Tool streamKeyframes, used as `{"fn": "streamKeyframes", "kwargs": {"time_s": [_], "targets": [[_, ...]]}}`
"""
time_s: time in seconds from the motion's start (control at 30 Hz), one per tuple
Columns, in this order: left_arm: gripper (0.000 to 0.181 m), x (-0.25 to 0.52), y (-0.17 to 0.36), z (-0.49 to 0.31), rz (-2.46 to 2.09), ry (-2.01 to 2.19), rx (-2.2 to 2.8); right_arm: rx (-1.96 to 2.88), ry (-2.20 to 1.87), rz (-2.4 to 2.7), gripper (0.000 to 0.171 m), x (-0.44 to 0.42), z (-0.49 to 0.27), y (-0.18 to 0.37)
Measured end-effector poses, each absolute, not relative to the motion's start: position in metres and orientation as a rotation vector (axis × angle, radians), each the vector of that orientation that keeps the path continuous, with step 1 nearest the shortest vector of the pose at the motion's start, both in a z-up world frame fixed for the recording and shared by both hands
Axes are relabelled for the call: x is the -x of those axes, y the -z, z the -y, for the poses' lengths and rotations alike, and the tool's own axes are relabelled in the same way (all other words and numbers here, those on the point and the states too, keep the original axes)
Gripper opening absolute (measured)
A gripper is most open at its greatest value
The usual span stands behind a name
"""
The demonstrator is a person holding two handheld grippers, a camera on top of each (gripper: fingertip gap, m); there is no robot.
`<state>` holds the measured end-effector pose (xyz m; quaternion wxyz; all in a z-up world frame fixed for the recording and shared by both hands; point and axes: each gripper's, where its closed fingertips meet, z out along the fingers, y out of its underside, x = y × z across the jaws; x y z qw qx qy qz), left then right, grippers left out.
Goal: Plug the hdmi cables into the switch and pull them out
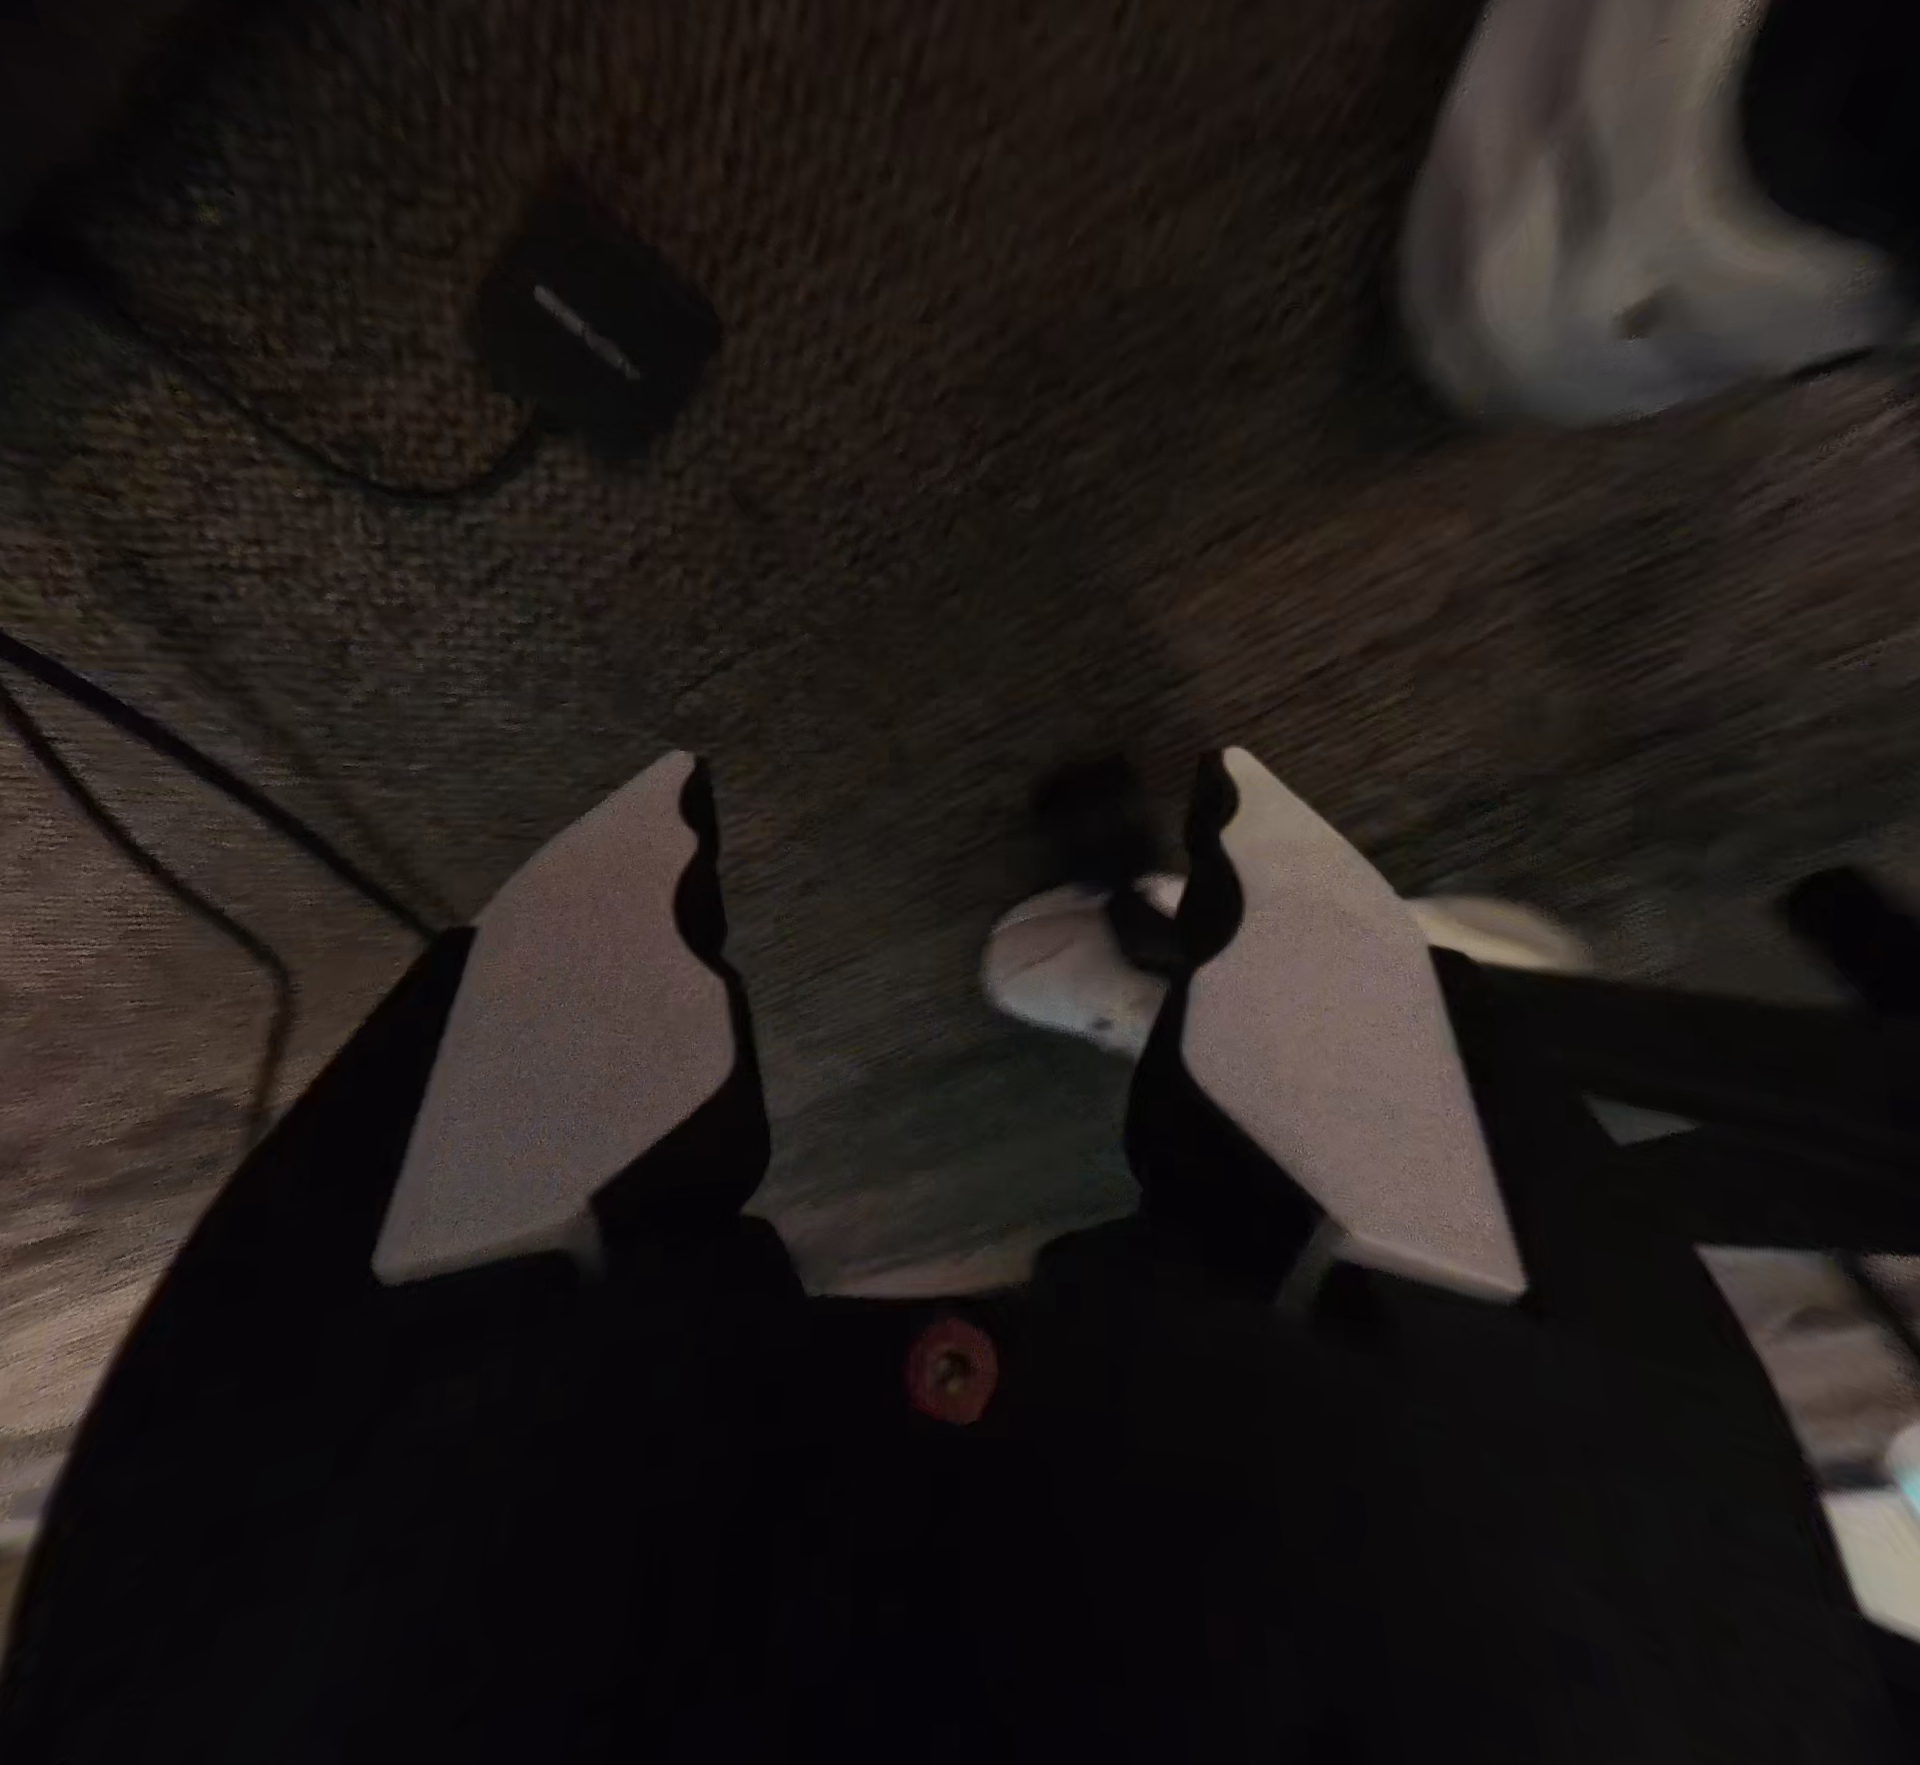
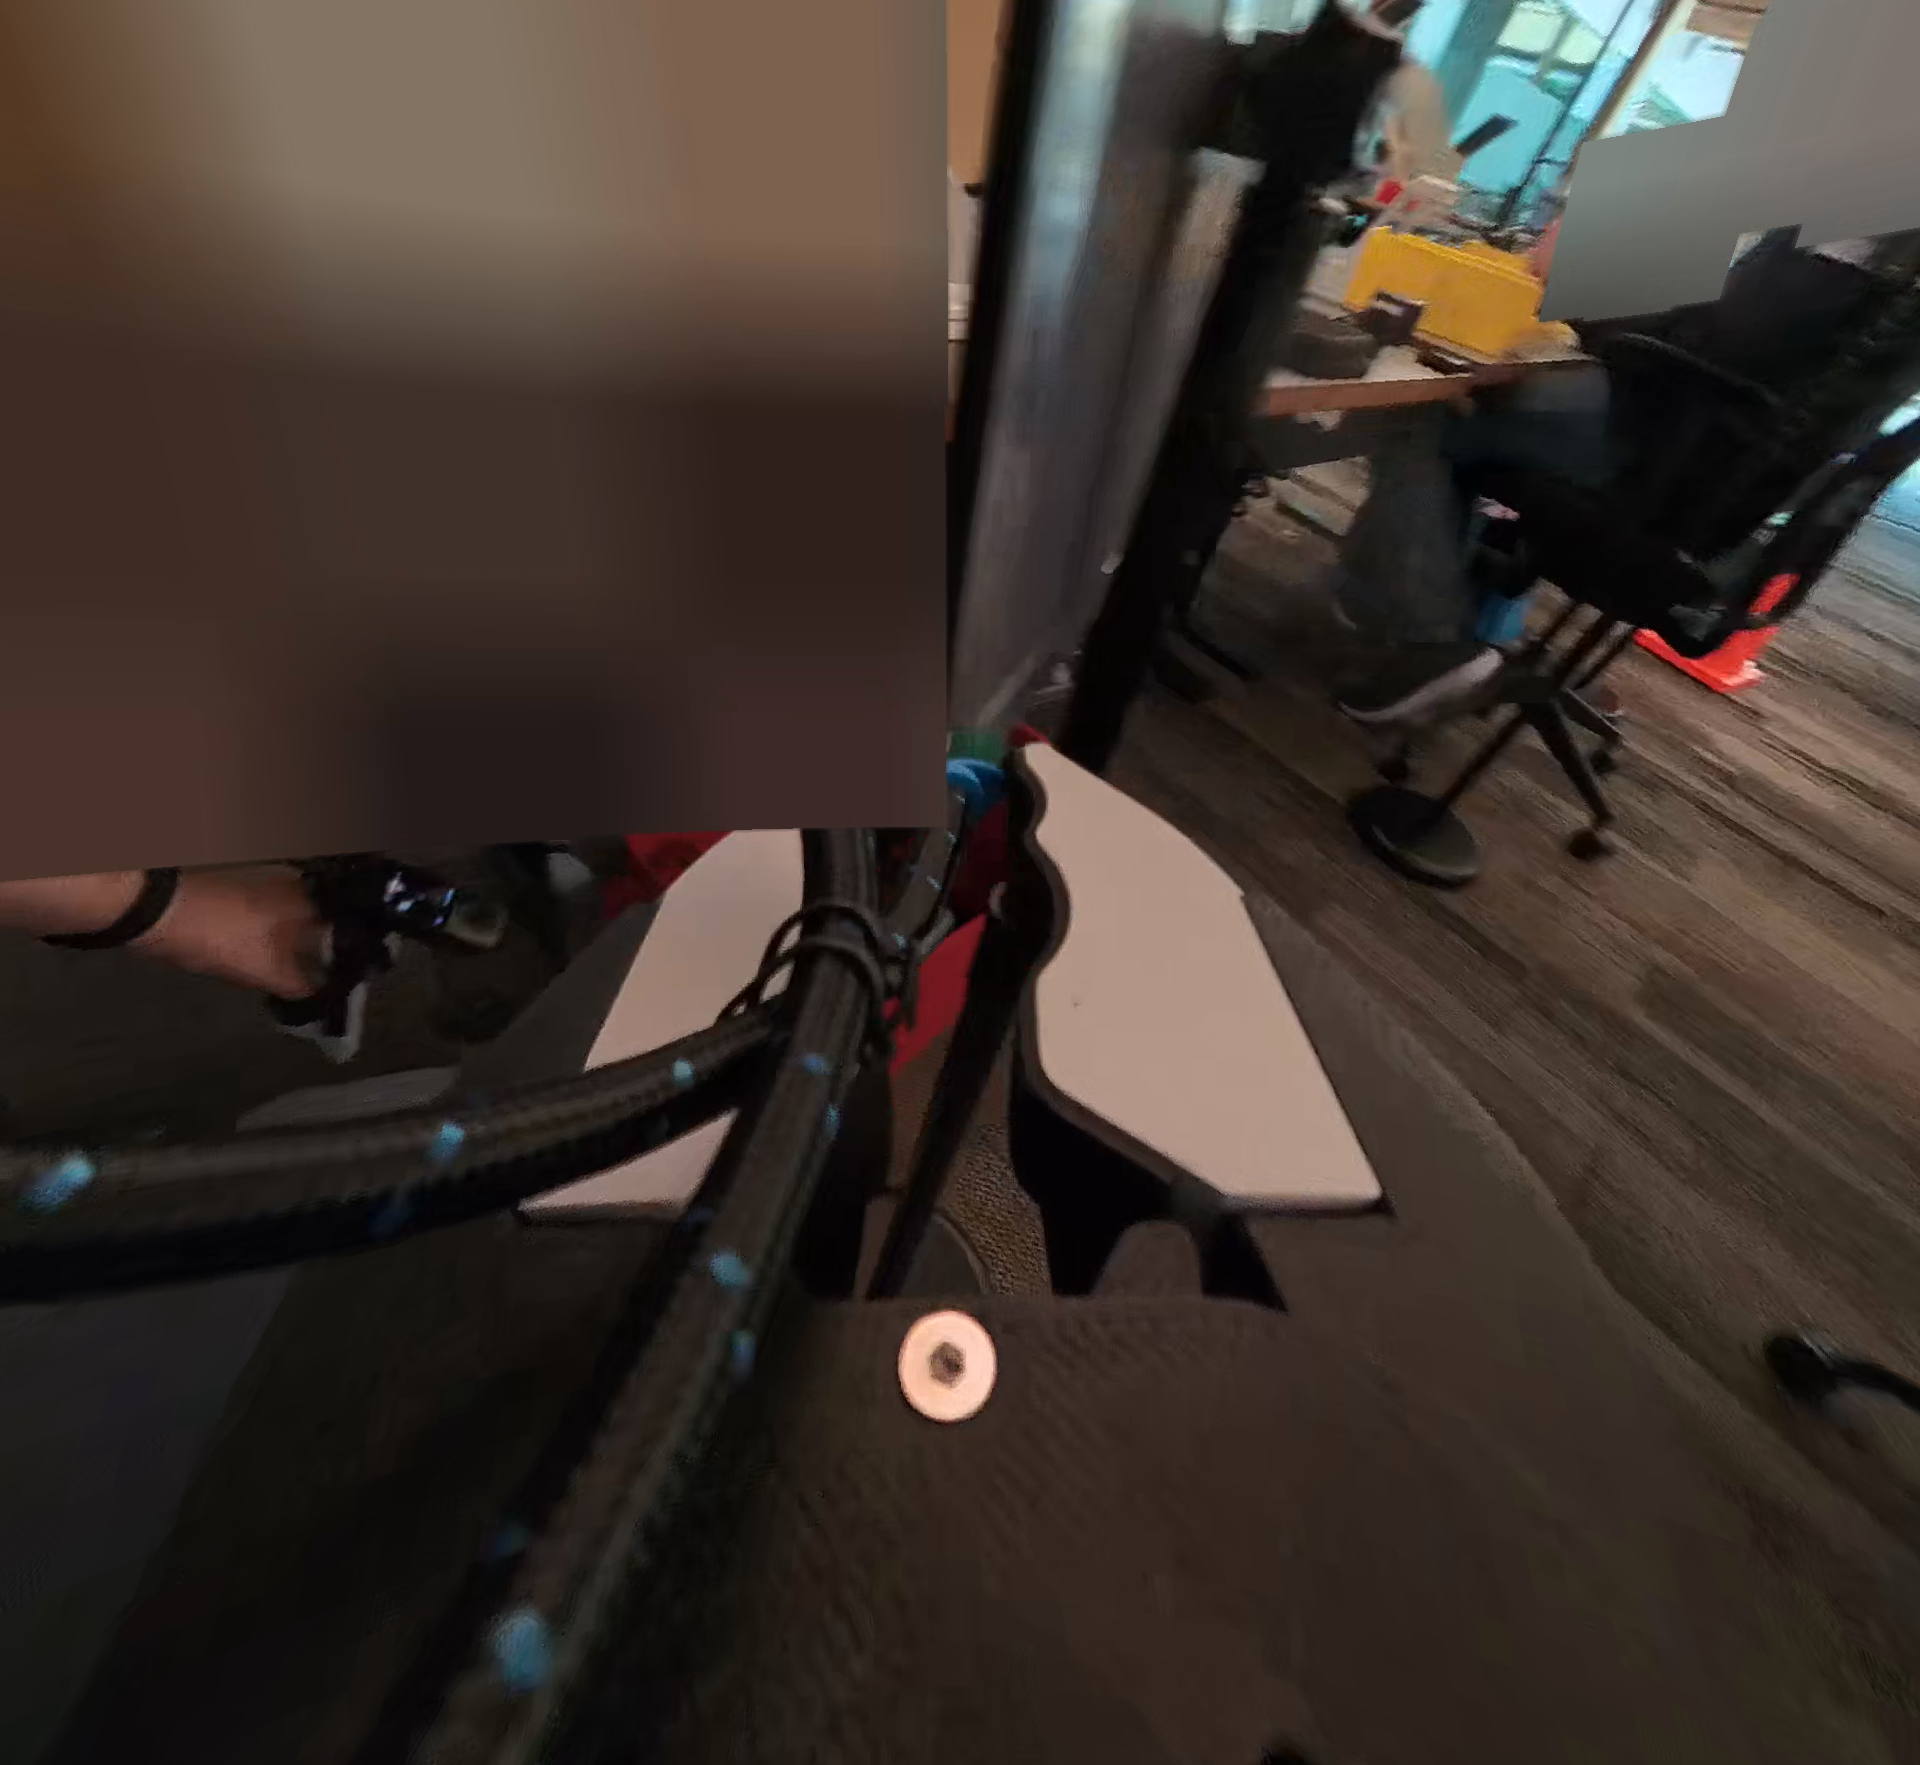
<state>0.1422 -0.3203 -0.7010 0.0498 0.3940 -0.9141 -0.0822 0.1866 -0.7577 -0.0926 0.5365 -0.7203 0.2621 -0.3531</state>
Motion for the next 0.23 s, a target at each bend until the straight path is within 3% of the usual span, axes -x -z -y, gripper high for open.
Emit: {"fn": "streamKeyframes", "kwargs": {"time_s": [0.03, 0.23], "targets": [[0.083, -0.145, 0.715, 0.311, 2.812, 0.325, -1.13, 1.695, 0.856, -0.639, 0.023, -0.186, 0.769, 0.092], [0.074, -0.187, 0.774, 0.3, 2.566, 0.154, -1.584, 1.586, 0.966, -0.66, 0.022, -0.174, 0.795, 0.077]]}}
